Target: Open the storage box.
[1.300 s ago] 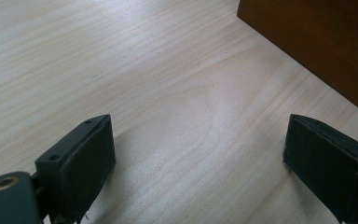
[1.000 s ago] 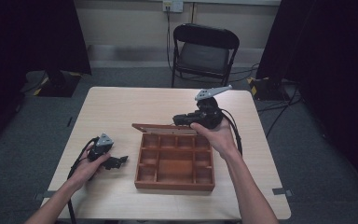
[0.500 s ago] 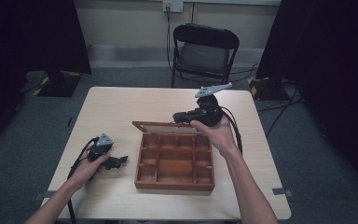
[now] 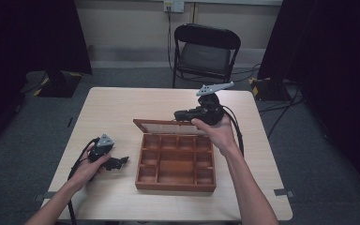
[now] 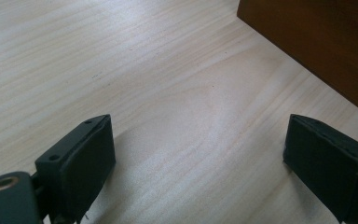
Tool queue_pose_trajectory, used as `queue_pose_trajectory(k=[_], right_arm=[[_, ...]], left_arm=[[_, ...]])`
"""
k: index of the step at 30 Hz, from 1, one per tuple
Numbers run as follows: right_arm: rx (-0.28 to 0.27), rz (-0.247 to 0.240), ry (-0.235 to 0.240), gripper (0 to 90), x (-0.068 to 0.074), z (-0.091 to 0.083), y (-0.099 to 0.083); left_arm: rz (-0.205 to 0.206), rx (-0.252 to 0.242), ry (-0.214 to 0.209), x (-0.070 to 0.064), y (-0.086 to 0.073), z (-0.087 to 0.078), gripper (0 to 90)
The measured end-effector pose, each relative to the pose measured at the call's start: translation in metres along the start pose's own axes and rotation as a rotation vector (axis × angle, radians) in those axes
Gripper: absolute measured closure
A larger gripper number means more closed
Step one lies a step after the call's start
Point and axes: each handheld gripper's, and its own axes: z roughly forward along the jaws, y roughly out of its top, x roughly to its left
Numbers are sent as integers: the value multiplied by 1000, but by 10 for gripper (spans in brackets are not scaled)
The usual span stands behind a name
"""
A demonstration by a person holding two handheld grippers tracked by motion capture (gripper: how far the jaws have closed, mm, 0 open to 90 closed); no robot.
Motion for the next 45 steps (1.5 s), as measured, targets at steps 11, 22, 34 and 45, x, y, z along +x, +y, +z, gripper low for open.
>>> queue_pose_trajectory(k=[11, 22, 34, 45], right_arm=[[-10, 4, -9, 864, -1, 0, 1], [-10, 7, -10, 864, -1, 0, 1], [-12, 7, -10, 864, -1, 0, 1], [-11, 6, -11, 864, -1, 0, 1]], left_arm=[[-1, 0, -1, 0, 0, 0, 83], [-3, -2, 0, 0, 0, 0, 83], [0, 0, -1, 0, 0, 0, 83], [0, 0, 0, 0, 0, 0, 83]])
